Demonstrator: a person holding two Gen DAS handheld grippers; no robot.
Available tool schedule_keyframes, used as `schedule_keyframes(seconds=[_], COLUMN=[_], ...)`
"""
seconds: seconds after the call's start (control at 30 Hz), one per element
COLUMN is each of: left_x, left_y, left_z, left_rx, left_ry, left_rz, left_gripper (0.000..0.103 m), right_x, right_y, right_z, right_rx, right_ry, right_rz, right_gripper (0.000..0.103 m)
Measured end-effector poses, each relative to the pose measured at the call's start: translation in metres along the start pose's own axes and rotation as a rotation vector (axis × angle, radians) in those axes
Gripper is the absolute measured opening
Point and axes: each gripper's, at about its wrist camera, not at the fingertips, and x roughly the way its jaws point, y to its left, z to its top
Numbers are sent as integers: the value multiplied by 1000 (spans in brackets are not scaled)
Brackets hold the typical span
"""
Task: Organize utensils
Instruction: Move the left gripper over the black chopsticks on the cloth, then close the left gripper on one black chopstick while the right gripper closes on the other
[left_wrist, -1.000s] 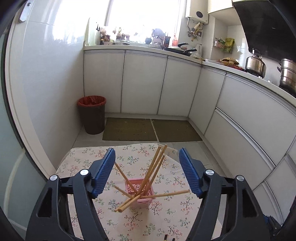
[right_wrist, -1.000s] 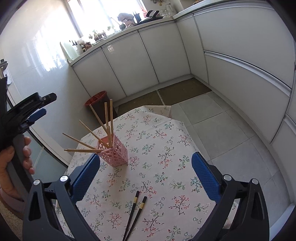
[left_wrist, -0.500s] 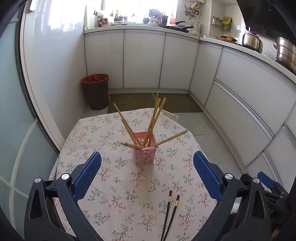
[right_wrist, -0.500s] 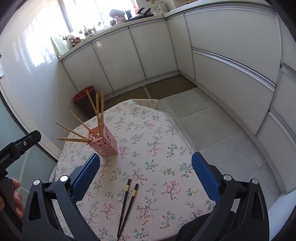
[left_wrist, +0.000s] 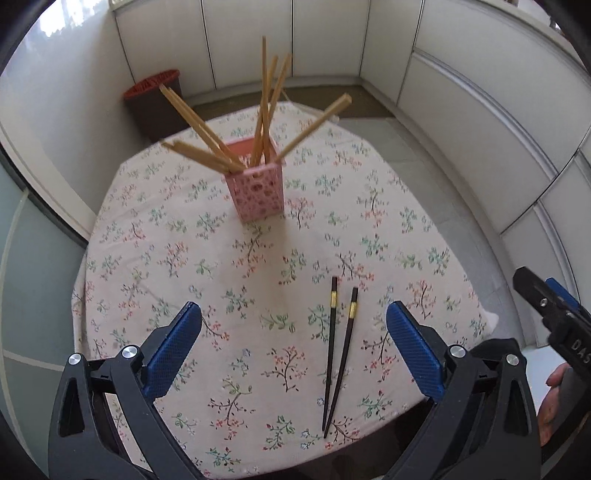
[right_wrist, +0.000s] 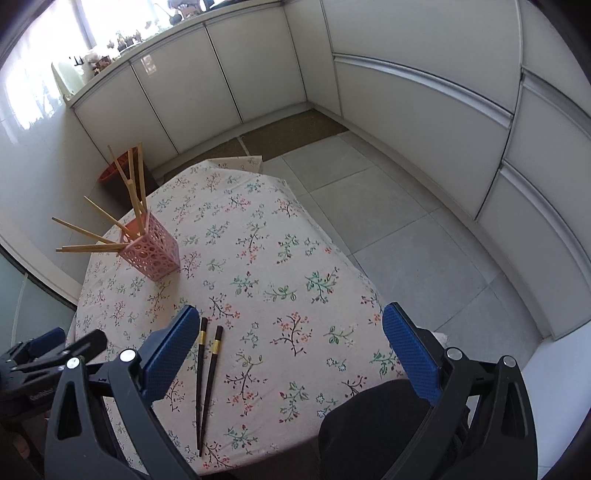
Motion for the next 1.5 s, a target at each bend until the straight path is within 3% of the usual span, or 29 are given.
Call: schedule_keyframes(seconds=[0.27, 0.43, 0.5, 0.63, 0.73, 0.83, 1.13, 1.3, 1.5], left_x=[88, 116, 127, 149, 160, 161, 156, 132, 70], left_y=[7, -1, -5, -16, -18, -19, -25, 4, 36], left_z=[3, 18, 21, 18, 12, 12, 6, -14, -28], left_rx=[-138, -152, -146, -100, -87, -77, -3, -35, -20], left_ry=[269, 306, 331, 369, 388, 369, 306, 211, 27], left_rz=[-82, -71, -63, -35, -22, -24, -16, -12, 73], left_gripper=[95, 93, 88, 59, 53, 50, 6, 6, 6], right_x=[20, 27, 31, 39, 44, 50, 60, 78, 118], right_y=[-15, -21, -24, -31, -35, -35, -21, 4, 55], right_z=[-9, -8, -8, -7, -6, -7, -11, -16, -36], right_rx=[42, 59, 69, 88, 103, 106, 59, -18, -131], right_ry=[93, 119, 135, 157, 166, 184, 215, 279, 403], right_rz=[5, 1, -1, -16, -25, -29, -42, -63, -84], right_gripper=[96, 96, 96, 96, 96, 96, 96, 96, 96])
